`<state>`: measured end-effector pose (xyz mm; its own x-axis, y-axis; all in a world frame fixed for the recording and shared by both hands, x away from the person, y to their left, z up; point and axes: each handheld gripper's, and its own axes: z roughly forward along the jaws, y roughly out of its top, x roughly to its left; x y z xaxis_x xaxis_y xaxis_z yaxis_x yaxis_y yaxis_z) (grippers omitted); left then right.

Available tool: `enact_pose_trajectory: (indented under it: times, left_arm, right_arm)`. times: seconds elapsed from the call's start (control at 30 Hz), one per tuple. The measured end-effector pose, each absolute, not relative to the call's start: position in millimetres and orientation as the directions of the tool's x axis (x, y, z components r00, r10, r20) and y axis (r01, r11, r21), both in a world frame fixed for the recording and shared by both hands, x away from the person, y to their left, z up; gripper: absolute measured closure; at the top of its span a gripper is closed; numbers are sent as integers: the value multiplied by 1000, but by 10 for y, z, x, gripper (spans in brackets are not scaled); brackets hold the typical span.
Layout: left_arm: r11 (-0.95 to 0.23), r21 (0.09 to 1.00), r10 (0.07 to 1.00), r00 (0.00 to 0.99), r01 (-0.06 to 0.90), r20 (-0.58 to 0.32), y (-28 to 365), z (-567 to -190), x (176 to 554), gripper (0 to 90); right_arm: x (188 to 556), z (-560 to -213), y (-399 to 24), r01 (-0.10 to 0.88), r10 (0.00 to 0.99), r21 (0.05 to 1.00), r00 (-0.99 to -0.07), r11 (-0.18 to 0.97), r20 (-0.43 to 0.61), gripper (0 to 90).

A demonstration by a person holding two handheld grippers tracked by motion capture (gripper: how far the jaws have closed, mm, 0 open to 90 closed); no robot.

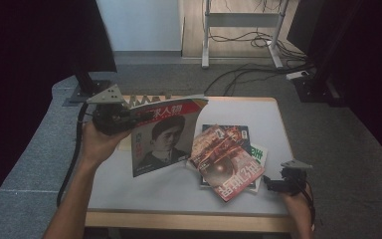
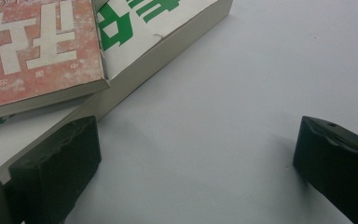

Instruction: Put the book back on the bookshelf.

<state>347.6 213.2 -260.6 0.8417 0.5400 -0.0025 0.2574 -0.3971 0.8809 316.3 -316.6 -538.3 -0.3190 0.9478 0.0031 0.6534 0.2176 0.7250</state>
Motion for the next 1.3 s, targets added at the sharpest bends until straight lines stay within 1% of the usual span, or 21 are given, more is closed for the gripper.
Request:
enact_pose_trajectory:
  times: [0.27, 0.33, 0.57, 0.73, 1.3]
  left_arm:
    - [-388, 879, 593, 805, 278, 7, 2389, -2556, 3412, 868]
    - [-369, 882, 620, 784, 294, -2, 2495, -2554, 3405, 868]
    - [-337, 885, 659, 752, 321, -21, 2703, -2569, 3393, 868]
    - [-325, 882, 699, 715, 341, -19, 2893, -2575, 3367, 868]
    - [-270, 886, 781, 624, 377, -27, 3349, -2574, 3313, 868]
  right_arm:
    - [3163, -5383, -3167, 654, 948, 725, -319, 217, 4, 4]
    - [3163, -5383, -3166, 654, 948, 725, -319, 217, 4, 4]
    - [3163, -5383, -3166, 654, 948, 725, -319, 217, 4, 4]
    - [3163, -5383, -3166, 654, 948, 725, -319, 217, 4, 4]
    - [3162, -5384, -3165, 653, 948, 726, -318, 216, 4, 4]
